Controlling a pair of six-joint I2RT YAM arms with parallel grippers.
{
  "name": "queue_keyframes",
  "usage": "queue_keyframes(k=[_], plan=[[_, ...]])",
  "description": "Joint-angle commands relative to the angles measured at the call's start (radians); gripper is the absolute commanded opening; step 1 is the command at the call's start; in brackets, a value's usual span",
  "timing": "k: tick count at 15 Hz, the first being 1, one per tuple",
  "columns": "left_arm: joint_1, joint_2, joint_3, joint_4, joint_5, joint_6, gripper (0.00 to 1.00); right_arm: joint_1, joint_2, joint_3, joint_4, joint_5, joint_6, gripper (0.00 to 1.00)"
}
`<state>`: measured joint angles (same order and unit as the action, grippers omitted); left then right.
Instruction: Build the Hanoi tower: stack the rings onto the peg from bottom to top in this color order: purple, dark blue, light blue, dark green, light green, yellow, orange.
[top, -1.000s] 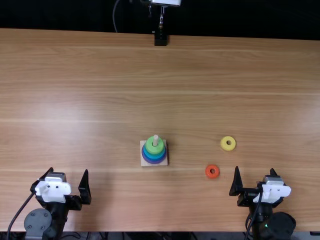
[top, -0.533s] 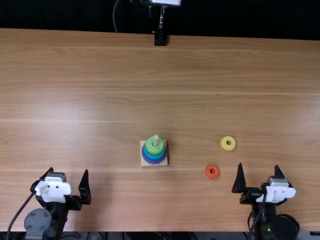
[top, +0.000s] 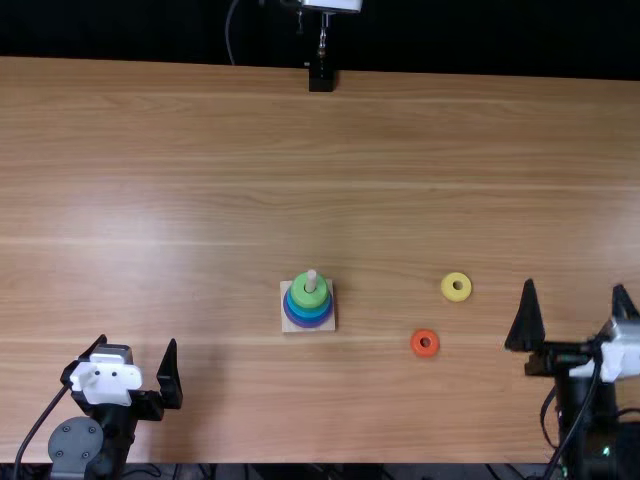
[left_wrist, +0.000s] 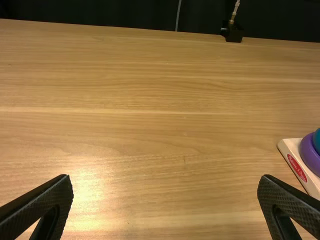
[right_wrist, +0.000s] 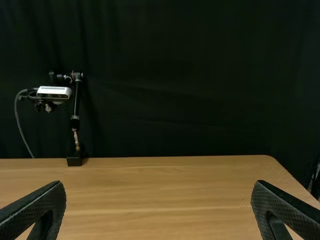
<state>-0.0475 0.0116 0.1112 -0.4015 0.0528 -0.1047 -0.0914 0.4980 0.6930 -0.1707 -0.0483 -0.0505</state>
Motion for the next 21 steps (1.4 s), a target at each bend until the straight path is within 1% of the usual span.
queue_keyframes(k=[1, 2, 3, 5, 8, 9, 10, 11, 13, 14, 16, 21], plan=[[0.003, -0.012, -0.111, -0.079, 0.008, 0.011, 1.0, 0.03, 0.131, 0.096, -0.044, 0.002, 0.001, 1.0], [0.003, -0.012, -0.111, -0.079, 0.008, 0.011, 1.0, 0.058, 0.211, 0.14, -0.127, 0.002, -0.005, 1.0], [0.003, -0.012, -0.111, -0.079, 0.008, 0.011, 1.0, 0.071, 0.271, 0.184, -0.204, 0.002, -0.003, 1.0], [0.003, -0.012, -0.111, -0.079, 0.008, 0.011, 1.0, 0.111, 0.384, 0.241, -0.326, 0.002, -0.007, 1.0], [0.003, -0.012, -0.111, -0.079, 0.008, 0.011, 1.0, 0.128, 0.557, 0.3, -0.442, 0.002, -0.01, 1.0], [0.003, -0.012, -0.111, -0.079, 0.008, 0.011, 1.0, 0.127, 0.613, 0.309, -0.467, 0.002, -0.005, 1.0], [0.003, -0.012, -0.111, -0.079, 0.008, 0.011, 1.0, 0.127, 0.672, 0.316, -0.473, 0.002, 0.003, 1.0], [0.003, -0.012, -0.111, -0.079, 0.008, 0.011, 1.0, 0.125, 0.726, 0.346, -0.475, 0.008, 0.006, 1.0], [0.003, -0.012, -0.111, -0.079, 0.008, 0.011, 1.0, 0.125, 0.823, 0.359, -0.508, 0.01, -0.001, 1.0], [0.003, -0.012, -0.111, -0.079, 0.008, 0.011, 1.0, 0.125, 0.856, 0.364, -0.528, 0.01, 0.006, 1.0], [0.003, -0.012, -0.111, -0.079, 0.008, 0.011, 1.0, 0.125, 0.932, 0.385, -0.543, 0.01, 0.008, 1.0], [0.003, -0.012, -0.111, -0.079, 0.008, 0.011, 1.0, 0.125, 1.065, 0.402, -0.528, 0.01, -0.003, 1.0]])
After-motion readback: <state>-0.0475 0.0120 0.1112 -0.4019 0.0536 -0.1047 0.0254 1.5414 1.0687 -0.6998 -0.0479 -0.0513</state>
